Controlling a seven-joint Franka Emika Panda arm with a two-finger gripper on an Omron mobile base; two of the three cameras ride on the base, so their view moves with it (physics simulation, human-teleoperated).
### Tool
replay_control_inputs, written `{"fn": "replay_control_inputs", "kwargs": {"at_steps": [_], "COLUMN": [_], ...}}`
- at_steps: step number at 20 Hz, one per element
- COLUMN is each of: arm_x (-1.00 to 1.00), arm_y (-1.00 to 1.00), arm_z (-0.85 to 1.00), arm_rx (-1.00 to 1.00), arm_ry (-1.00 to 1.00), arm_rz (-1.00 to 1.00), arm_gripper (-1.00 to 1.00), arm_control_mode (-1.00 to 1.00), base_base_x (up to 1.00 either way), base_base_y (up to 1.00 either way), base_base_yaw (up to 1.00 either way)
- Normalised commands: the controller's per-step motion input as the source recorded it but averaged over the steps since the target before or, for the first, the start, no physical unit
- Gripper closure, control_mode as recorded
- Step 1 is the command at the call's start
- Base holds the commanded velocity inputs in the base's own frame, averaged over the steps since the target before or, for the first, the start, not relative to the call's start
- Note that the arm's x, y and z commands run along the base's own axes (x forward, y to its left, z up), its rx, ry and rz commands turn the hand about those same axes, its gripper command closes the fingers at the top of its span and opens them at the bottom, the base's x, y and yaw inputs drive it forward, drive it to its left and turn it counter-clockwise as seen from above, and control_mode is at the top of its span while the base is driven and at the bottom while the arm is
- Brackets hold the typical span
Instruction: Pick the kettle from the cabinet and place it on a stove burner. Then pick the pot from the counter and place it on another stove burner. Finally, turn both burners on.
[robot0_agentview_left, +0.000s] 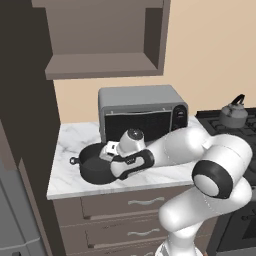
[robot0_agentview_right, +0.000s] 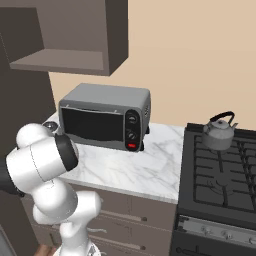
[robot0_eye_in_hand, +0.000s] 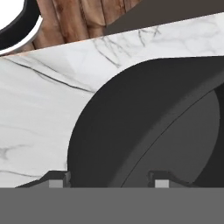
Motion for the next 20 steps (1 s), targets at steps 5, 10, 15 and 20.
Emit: {"fn": "replay_control_inputs", "kwargs": {"at_steps": [5, 10, 15, 20], "arm_x": [0.05, 0.0, 0.0, 0.0], "arm_y": [0.02, 0.0, 0.0, 0.0], "arm_z": [-0.14, 0.0, 0.0, 0.01], "arm_rx": [0.0, 0.0, 0.0, 0.0], "arm_ry": [0.01, 0.0, 0.0, 0.0], "arm_rz": [0.0, 0.0, 0.0, 0.0], "arm_gripper": [1.0, 1.0, 1.0, 1.0], "arm_control_mode": [-1.0, -1.0, -1.0, -1.0], "base_base_x": [0.0, 0.0, 0.0, 0.0], "base_base_y": [0.0, 0.0, 0.0, 0.0], "base_base_yaw": [0.0, 0.0, 0.0, 0.0]}}
